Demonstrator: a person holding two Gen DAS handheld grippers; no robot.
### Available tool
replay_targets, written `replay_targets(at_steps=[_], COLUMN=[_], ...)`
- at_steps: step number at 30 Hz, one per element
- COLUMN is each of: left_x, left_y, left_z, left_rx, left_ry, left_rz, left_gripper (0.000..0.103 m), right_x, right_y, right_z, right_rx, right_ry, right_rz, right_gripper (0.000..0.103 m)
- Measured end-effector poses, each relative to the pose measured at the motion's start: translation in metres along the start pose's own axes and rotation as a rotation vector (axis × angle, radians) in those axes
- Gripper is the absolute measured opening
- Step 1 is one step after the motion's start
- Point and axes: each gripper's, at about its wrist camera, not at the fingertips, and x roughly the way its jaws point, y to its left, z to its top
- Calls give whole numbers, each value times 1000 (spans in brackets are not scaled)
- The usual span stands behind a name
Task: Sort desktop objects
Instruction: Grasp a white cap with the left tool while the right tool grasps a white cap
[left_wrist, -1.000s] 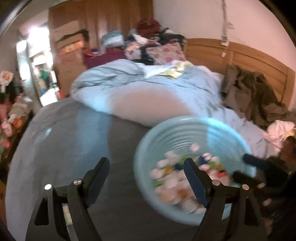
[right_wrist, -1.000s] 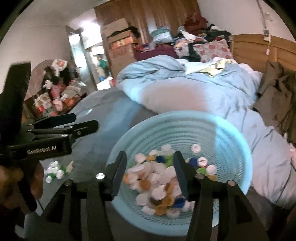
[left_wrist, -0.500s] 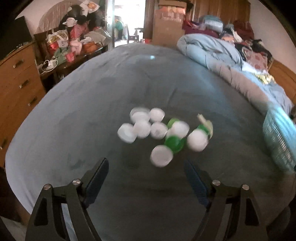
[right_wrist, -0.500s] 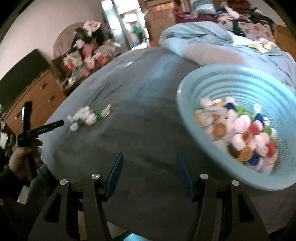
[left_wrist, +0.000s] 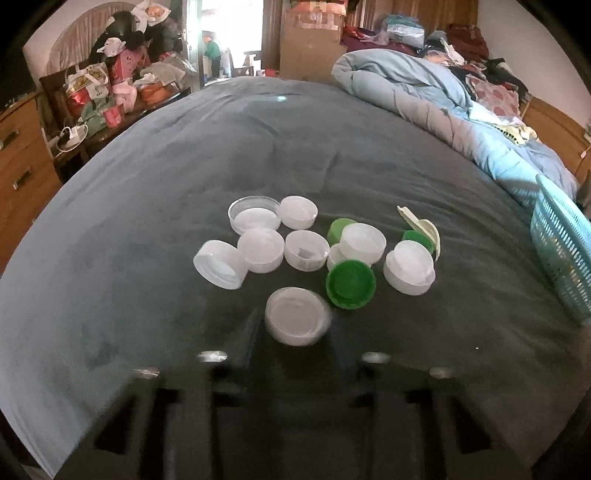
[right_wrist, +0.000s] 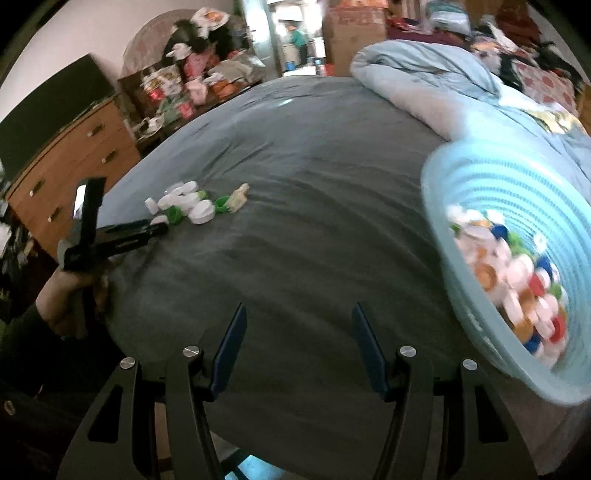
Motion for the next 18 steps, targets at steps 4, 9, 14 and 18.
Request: replay_targets(at_steps=[4,9,14,18], left_x=[-7,-15,-16,-11], left_y=[8,16,34,39], left_z=[-11,-14,-14,-14], left_rx=[-44,-73,-146,-174], left_ry=[-55,-96,-109,-98], left_rz=[-10,-18,-29,-56], left_gripper=[35,34,34,35], right_x=[20,64,116,153], right_y=[30,65,101,126], right_z=[27,67,100,110], right_rx=[-90,-156,-220,-298], right_ry=[-16,-30,4,47], right_rz=[56,119,171,174], right_gripper=[50,50,50,37])
